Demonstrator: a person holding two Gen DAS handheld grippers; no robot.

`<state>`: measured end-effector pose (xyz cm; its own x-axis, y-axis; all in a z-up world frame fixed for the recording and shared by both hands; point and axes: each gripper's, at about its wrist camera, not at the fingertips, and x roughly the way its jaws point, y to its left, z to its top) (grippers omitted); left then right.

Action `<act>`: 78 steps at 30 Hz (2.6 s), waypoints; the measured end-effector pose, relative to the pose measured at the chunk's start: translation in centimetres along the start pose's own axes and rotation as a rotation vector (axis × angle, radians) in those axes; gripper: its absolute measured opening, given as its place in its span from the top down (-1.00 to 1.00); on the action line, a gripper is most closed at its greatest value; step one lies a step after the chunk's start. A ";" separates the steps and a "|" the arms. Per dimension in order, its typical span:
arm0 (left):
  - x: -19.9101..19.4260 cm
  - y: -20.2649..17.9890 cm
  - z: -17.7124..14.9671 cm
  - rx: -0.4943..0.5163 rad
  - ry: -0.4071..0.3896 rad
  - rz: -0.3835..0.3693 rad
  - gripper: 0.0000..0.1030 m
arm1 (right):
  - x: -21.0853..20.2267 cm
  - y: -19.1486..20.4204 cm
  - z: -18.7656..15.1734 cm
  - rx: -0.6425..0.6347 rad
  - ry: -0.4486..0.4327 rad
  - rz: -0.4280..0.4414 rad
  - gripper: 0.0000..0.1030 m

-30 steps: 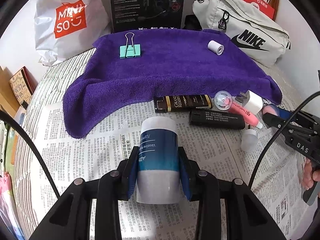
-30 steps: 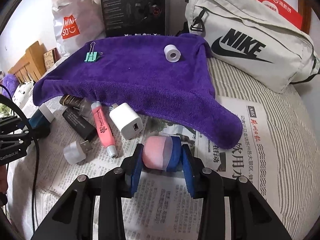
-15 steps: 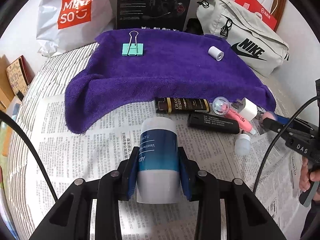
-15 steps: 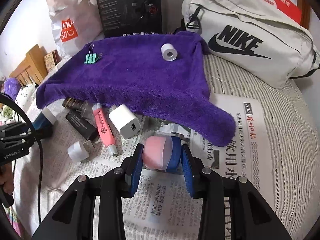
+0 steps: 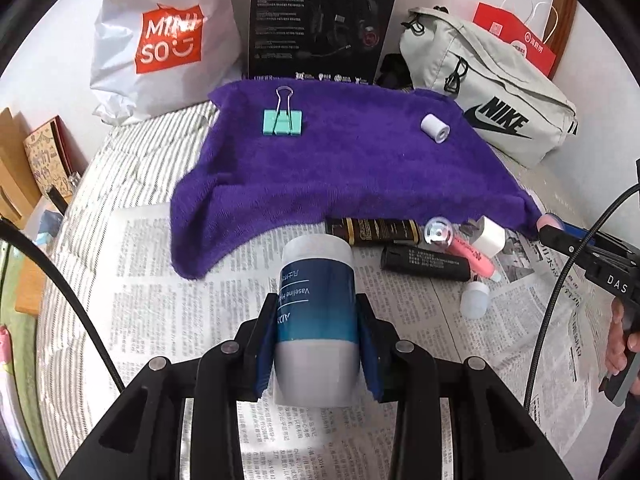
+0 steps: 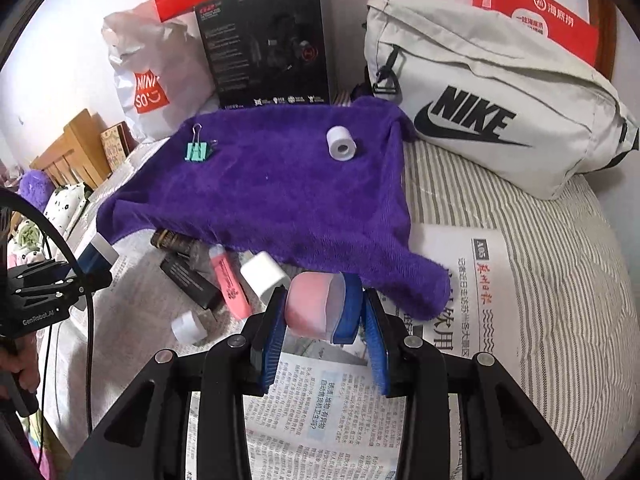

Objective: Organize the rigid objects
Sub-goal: 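Set the pink container on the towel with right tool while left tool carries bottle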

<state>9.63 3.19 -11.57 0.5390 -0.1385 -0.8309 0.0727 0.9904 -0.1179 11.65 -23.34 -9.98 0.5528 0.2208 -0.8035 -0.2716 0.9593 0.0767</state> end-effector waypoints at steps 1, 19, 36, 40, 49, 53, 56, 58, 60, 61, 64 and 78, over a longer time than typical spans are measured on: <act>-0.2 0.1 0.2 -0.002 -0.006 -0.001 0.33 | -0.3 0.0 0.3 -0.005 -0.008 -0.003 0.28; -0.9 2.9 4.4 -0.058 -0.080 -0.020 0.33 | -0.5 -1.0 3.2 -0.001 -0.049 -0.028 0.28; 2.9 5.3 8.2 -0.119 -0.064 -0.069 0.33 | 5.7 -1.4 8.8 0.011 -0.035 -0.018 0.28; 3.5 5.6 8.6 -0.129 -0.059 -0.072 0.33 | 8.6 -1.0 9.8 -0.008 -0.002 -0.032 0.28; 4.9 6.1 8.9 -0.136 -0.037 -0.080 0.33 | 12.4 -0.9 10.7 -0.024 0.063 -0.063 0.28; 5.2 5.9 9.1 -0.128 -0.038 -0.082 0.33 | 12.8 -0.7 10.8 -0.024 0.067 -0.065 0.28; 5.3 5.9 9.3 -0.129 -0.037 -0.083 0.33 | 13.4 -0.5 10.9 -0.020 0.072 -0.071 0.28; 5.4 5.8 9.5 -0.125 -0.037 -0.084 0.33 | 13.5 -0.3 10.8 -0.025 0.068 -0.079 0.28; 5.6 5.6 9.7 -0.119 -0.033 -0.083 0.33 | 13.6 -0.4 10.9 -0.028 0.070 -0.076 0.27; 5.7 5.5 9.8 -0.115 -0.032 -0.081 0.33 | 13.7 -0.4 11.0 -0.033 0.072 -0.075 0.27; 6.0 5.2 10.2 -0.114 -0.027 -0.079 0.33 | 13.6 -0.3 10.8 -0.055 0.071 -0.050 0.18; 9.4 3.8 11.3 -0.088 0.012 -0.047 0.33 | 8.9 -1.0 9.1 -0.005 0.050 -0.006 -0.10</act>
<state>24.50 5.73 -13.72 0.5270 -0.1856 -0.8294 0.0238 0.9787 -0.2040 24.04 -20.73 -11.81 0.5141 0.2059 -0.8327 -0.2721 0.9598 0.0693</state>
